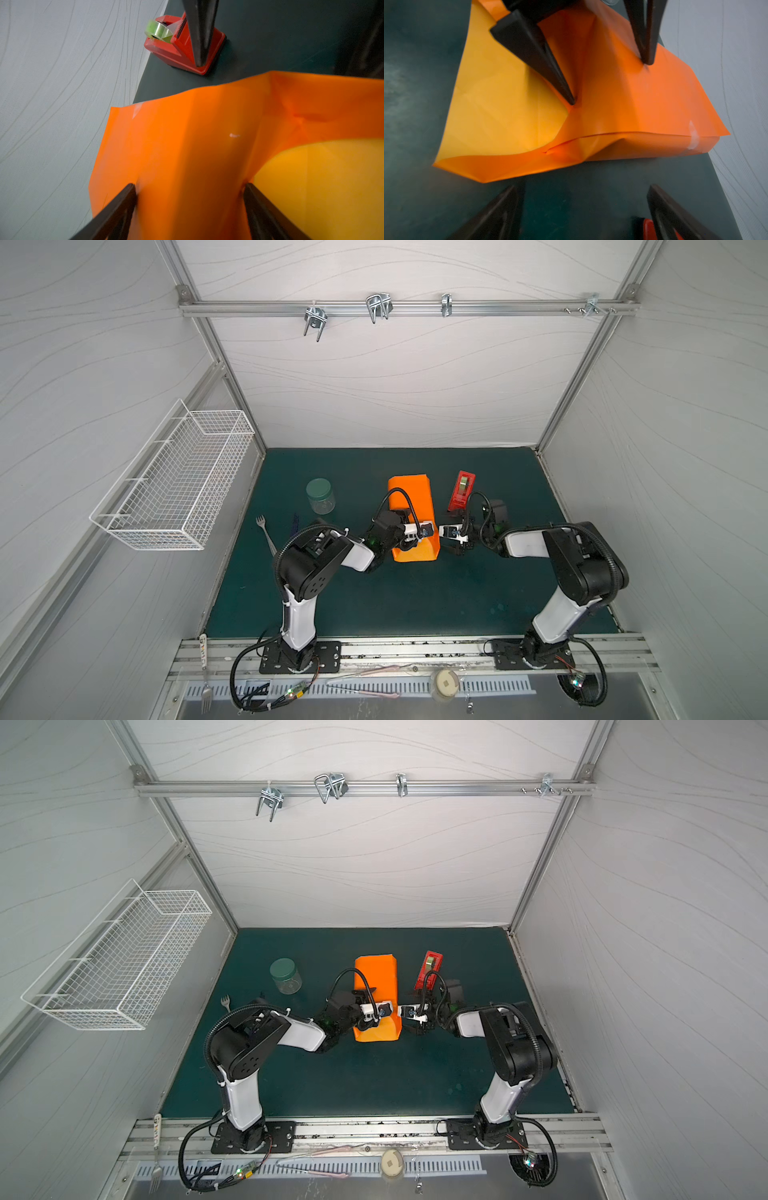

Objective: Wrap a gift box in wrapping paper
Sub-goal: Fold the wrapping paper for the gift box.

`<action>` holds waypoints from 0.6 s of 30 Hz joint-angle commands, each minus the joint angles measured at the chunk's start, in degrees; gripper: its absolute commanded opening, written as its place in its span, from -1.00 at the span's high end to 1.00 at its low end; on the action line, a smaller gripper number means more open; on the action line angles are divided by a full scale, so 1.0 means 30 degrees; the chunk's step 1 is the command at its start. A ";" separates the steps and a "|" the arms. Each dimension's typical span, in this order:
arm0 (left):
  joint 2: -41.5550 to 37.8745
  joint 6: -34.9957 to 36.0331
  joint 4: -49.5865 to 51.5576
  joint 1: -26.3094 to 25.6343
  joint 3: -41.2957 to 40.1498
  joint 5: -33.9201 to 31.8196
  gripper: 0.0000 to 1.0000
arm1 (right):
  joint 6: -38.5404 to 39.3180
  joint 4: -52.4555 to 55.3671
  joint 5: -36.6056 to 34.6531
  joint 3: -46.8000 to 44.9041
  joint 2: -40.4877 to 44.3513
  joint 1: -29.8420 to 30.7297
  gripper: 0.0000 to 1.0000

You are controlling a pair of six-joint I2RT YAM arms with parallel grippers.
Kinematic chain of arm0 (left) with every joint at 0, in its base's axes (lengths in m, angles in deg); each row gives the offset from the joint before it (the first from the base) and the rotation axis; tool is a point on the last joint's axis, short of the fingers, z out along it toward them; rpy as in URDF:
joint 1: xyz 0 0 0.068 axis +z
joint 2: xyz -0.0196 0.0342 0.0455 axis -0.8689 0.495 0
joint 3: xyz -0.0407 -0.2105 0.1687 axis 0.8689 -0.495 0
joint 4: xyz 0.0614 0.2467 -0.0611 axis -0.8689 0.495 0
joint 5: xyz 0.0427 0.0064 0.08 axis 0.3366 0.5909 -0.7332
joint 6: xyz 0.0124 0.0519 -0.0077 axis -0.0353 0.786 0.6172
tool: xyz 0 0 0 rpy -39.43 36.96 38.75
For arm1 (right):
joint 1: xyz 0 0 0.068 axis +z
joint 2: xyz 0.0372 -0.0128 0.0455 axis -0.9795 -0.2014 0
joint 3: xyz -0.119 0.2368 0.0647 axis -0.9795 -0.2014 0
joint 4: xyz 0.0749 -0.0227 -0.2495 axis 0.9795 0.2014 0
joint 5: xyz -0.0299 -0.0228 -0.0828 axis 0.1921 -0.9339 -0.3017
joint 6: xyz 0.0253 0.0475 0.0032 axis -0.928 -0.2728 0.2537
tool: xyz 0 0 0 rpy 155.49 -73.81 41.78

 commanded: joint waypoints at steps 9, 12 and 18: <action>0.0172 -0.0322 0.0074 -0.0071 -0.0104 -0.0030 -0.66 | -0.0490 -0.6770 -0.0740 -0.1718 -0.2451 0.1166 -0.98; 0.0276 -0.0316 0.0015 -0.0049 -0.0134 -0.0030 -0.66 | -0.1065 -0.7032 -0.0425 -0.1826 -0.2018 0.1227 -0.98; 0.0291 -0.0466 -0.0131 -0.0027 -0.0079 0.0000 -0.67 | -0.2746 -0.6009 -0.0096 -0.1119 -0.1155 0.1310 -0.99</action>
